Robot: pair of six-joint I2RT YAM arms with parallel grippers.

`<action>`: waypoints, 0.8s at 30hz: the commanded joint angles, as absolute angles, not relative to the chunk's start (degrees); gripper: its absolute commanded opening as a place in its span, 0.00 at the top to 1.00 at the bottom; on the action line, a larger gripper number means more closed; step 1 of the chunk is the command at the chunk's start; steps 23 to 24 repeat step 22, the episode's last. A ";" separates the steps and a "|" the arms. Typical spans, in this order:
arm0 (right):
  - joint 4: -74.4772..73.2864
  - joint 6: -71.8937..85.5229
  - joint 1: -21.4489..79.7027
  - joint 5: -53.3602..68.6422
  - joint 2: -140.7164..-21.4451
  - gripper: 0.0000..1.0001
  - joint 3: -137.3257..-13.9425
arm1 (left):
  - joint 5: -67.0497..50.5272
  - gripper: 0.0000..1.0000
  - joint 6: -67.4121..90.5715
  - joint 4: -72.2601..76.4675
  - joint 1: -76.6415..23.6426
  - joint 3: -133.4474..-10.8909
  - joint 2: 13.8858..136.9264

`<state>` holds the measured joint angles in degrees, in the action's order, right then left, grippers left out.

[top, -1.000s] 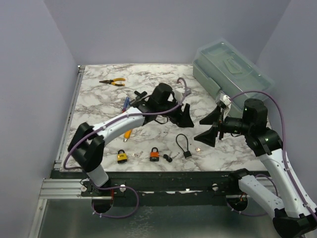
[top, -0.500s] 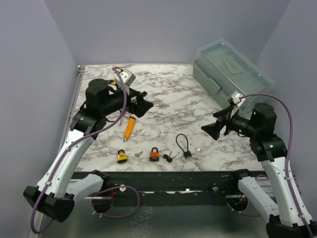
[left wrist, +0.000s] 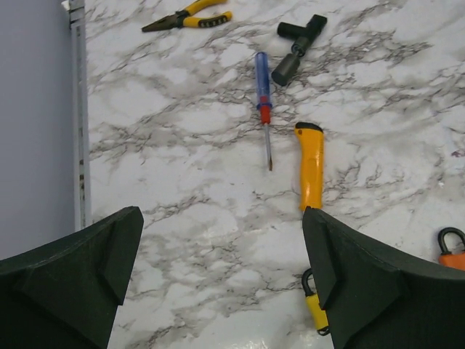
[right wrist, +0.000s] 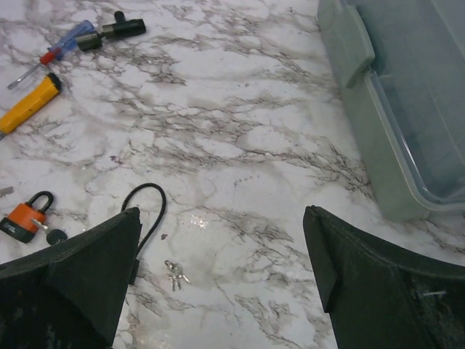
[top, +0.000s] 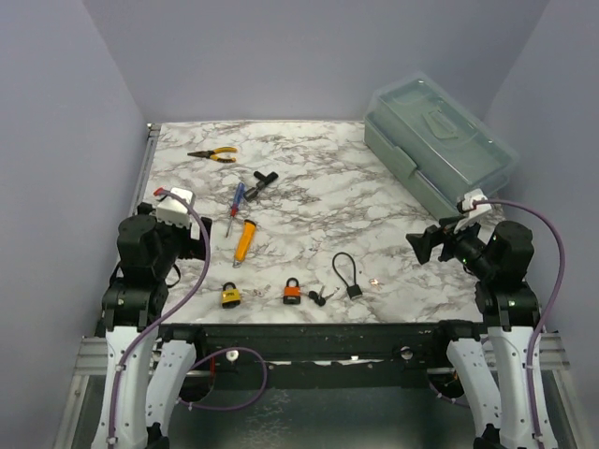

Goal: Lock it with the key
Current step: Reset both arms

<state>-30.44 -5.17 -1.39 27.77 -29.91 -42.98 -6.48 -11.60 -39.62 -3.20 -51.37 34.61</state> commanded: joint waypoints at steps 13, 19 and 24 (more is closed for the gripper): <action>-29.36 -9.49 -6.06 27.16 -26.51 0.00 -40.13 | 9.56 0.01 -7.08 -37.86 4.13 -43.17 25.85; -29.44 -9.58 -6.36 27.22 -25.85 0.00 -40.07 | 10.53 0.01 -6.57 -37.33 4.27 -43.22 25.62; -29.44 -9.42 -6.57 26.73 -25.28 0.00 -39.95 | 10.62 0.01 -6.42 -37.34 4.36 -43.55 25.14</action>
